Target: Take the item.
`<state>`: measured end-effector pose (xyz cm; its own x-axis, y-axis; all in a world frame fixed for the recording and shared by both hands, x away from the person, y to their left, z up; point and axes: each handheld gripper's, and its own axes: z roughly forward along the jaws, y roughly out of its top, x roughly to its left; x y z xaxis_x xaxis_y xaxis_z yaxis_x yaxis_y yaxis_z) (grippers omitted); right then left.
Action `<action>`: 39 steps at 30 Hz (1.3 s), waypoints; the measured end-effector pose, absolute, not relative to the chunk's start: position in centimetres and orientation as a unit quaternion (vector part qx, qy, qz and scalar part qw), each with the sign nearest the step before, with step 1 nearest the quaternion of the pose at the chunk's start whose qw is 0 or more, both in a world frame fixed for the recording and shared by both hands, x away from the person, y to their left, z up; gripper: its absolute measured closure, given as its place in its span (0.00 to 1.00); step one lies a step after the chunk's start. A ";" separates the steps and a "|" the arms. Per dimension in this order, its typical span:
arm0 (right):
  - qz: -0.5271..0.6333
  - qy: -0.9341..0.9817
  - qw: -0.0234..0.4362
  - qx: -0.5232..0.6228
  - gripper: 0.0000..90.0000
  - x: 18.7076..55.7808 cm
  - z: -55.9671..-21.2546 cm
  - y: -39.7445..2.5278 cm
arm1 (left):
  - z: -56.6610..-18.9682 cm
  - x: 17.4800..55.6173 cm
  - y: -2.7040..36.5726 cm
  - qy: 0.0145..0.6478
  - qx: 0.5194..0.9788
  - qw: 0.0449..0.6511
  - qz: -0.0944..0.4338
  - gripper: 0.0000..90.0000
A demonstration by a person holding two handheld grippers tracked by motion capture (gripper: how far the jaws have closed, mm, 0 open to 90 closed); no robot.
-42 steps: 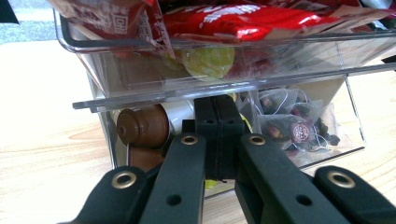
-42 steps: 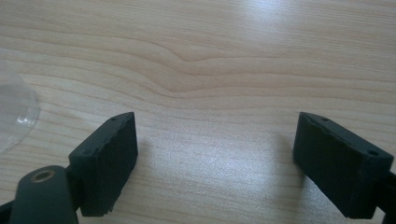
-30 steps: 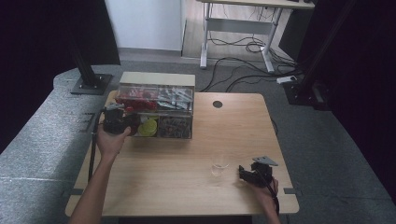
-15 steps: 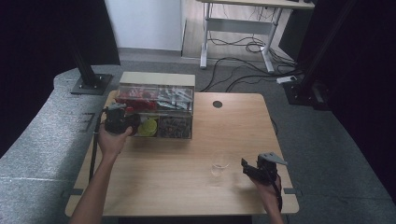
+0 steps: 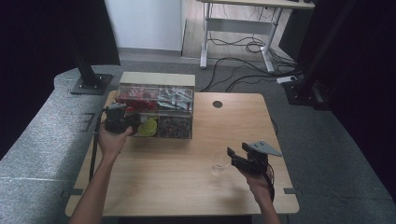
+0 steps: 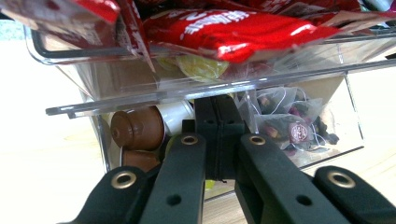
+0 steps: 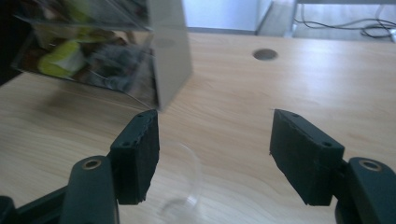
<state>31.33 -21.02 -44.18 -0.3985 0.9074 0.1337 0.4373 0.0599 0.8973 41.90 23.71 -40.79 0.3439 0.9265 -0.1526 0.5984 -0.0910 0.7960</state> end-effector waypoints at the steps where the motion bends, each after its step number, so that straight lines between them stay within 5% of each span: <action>1: 0.483 0.690 0.243 0.481 0.37 31.5 -43.6 -20.1 | -40.8 41.9 23.7 0.536 0.711 0.408 0.201 1.00; 39: 0.478 0.749 0.185 0.421 0.47 36.6 -42.2 -5.0 | -40.9 41.8 23.8 0.533 0.711 0.413 0.199 1.00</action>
<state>36.56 -4.95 -42.24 -0.5776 0.8068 0.1243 0.4527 0.1899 0.8712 41.85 23.83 -40.88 0.3521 0.9226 -0.1578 0.5940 -0.0899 0.7994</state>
